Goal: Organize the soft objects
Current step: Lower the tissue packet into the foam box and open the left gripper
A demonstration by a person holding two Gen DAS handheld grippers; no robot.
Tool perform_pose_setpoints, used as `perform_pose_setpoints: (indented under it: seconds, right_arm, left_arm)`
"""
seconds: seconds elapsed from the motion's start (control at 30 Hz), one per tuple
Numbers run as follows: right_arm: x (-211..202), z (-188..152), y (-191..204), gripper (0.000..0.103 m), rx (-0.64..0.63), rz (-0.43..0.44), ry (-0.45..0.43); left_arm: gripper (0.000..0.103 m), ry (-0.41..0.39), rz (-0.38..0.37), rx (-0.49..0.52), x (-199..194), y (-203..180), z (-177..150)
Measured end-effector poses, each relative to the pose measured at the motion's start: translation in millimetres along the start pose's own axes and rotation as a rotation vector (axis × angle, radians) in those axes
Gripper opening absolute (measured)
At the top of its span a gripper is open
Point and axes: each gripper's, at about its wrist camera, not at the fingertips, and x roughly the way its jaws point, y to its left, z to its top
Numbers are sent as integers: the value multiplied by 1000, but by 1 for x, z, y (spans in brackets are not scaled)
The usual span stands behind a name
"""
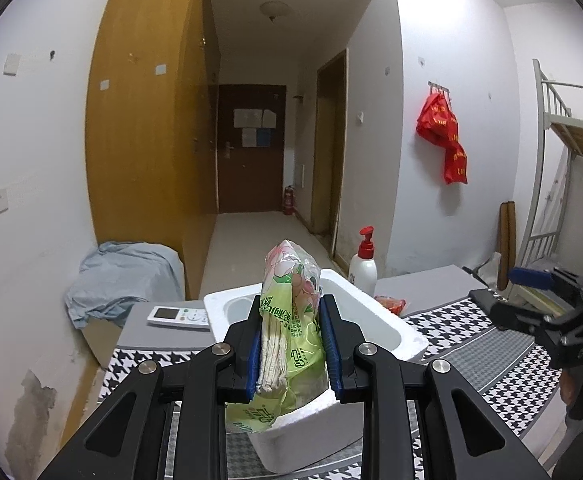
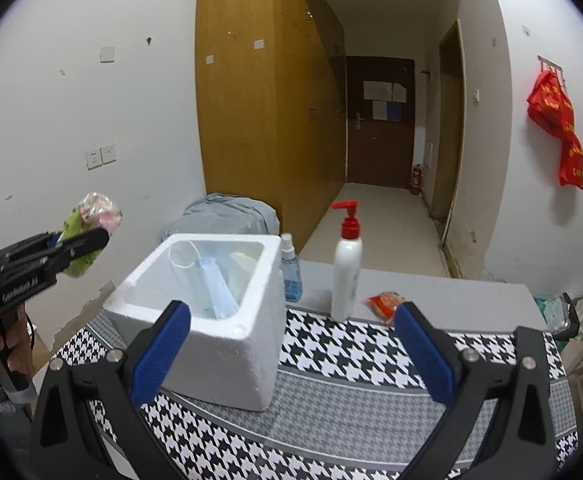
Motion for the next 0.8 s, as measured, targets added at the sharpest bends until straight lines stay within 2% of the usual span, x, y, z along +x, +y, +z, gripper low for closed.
perform_pose_setpoints:
  seconds: [0.27,0.8]
  right_arm:
    - [-5,-17,-17,103,36,-65,24]
    - [-25,-46,-25,103,85,-90,22]
  left_arm:
    - [28,15,-19,18,15,-4,5]
    - [28,65,-34,36,47,-15,9]
